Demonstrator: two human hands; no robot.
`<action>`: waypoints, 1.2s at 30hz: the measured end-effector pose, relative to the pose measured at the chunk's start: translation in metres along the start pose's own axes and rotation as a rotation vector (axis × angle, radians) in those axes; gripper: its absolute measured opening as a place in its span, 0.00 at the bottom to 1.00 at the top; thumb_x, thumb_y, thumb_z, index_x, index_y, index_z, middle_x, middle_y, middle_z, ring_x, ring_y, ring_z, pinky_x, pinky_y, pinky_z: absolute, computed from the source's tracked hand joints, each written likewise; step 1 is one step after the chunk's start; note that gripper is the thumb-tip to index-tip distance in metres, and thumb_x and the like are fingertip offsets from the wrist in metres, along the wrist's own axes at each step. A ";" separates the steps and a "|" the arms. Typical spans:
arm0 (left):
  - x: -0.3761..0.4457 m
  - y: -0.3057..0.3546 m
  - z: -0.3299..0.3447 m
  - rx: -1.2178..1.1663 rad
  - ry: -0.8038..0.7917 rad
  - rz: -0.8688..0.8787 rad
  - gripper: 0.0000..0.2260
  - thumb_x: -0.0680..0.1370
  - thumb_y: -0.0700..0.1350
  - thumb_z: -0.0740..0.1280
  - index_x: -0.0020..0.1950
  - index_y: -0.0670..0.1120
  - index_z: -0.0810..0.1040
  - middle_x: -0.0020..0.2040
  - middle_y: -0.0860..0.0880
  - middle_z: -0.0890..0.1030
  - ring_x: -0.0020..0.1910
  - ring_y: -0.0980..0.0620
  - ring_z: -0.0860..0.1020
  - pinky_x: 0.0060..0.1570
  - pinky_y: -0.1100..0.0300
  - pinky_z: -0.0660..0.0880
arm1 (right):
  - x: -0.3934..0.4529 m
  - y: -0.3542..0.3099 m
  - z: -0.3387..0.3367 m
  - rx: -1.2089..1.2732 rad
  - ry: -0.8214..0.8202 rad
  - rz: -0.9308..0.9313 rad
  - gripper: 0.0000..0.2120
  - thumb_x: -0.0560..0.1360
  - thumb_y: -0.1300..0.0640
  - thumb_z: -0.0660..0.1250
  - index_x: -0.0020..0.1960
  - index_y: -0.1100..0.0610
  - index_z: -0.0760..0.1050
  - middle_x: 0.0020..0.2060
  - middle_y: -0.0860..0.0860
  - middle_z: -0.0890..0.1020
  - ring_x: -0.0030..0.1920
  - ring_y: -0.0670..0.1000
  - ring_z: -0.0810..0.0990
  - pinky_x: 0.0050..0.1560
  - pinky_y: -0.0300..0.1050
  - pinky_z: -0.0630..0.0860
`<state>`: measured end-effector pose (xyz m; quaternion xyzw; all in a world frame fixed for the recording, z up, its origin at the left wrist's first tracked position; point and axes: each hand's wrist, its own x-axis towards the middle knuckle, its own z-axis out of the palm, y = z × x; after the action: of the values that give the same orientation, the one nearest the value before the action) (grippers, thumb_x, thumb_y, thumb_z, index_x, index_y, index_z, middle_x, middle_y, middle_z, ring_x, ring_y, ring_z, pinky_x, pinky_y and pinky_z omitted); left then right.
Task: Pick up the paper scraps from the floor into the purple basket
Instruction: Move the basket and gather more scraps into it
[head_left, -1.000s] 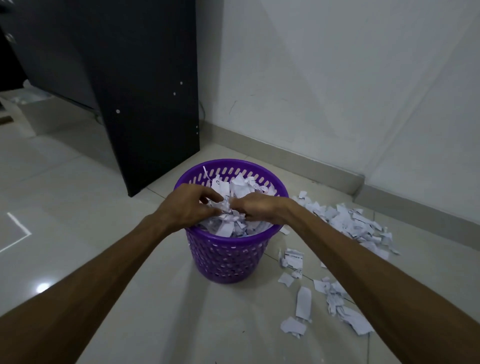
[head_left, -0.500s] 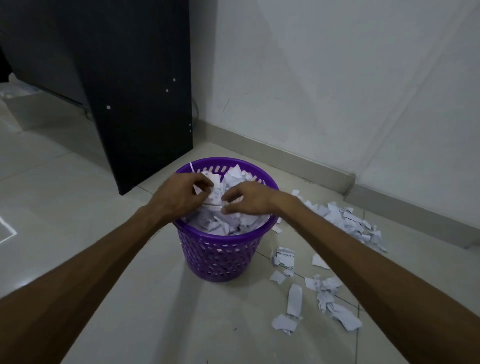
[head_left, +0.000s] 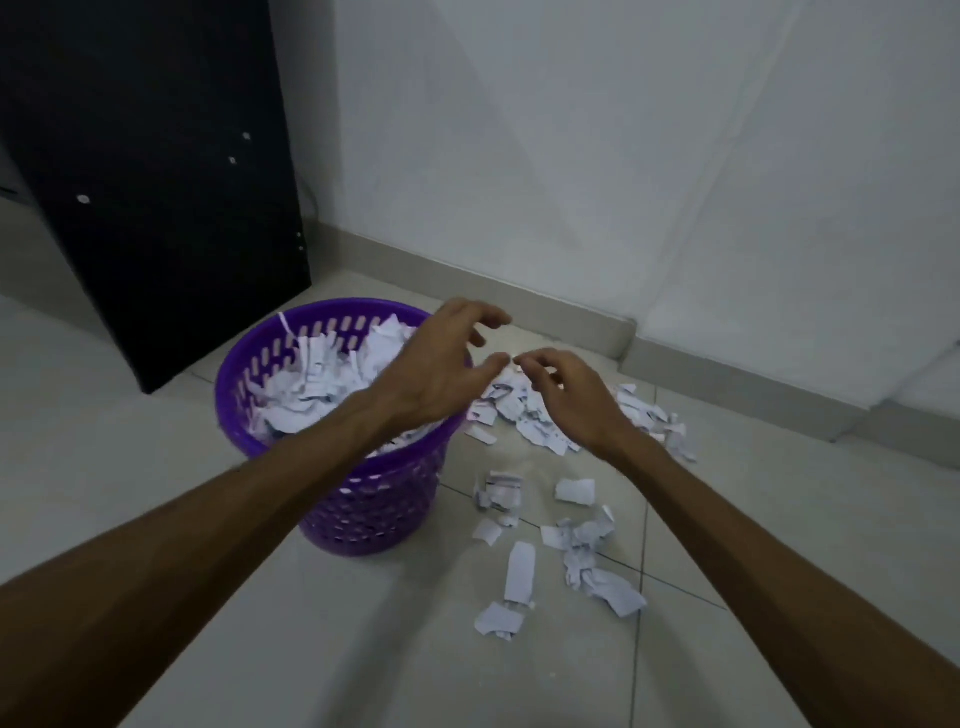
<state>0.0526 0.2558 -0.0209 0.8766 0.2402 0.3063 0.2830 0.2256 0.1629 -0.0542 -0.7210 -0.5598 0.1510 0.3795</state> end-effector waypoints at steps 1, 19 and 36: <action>0.000 0.007 0.016 -0.020 -0.041 0.026 0.19 0.77 0.51 0.69 0.67 0.51 0.72 0.64 0.52 0.73 0.54 0.59 0.76 0.51 0.65 0.77 | -0.011 0.019 0.001 -0.024 -0.013 0.027 0.15 0.83 0.49 0.59 0.64 0.56 0.77 0.56 0.50 0.78 0.55 0.46 0.77 0.50 0.26 0.71; -0.114 -0.083 0.187 0.367 -0.830 -0.138 0.69 0.53 0.77 0.72 0.73 0.58 0.24 0.72 0.49 0.21 0.72 0.47 0.23 0.75 0.44 0.37 | -0.169 0.200 0.065 -0.434 -0.132 0.145 0.62 0.60 0.18 0.61 0.81 0.52 0.43 0.80 0.55 0.43 0.80 0.55 0.42 0.78 0.59 0.47; -0.078 -0.117 0.227 0.132 -0.542 -0.263 0.59 0.61 0.76 0.66 0.80 0.49 0.42 0.81 0.51 0.43 0.78 0.52 0.38 0.77 0.49 0.48 | -0.108 0.216 0.090 -0.343 -0.129 0.021 0.55 0.62 0.18 0.56 0.80 0.47 0.51 0.80 0.57 0.52 0.80 0.55 0.48 0.77 0.62 0.46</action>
<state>0.1221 0.2150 -0.2760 0.9042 0.2868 0.0058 0.3165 0.2821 0.0783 -0.2911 -0.7698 -0.5928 0.1033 0.2129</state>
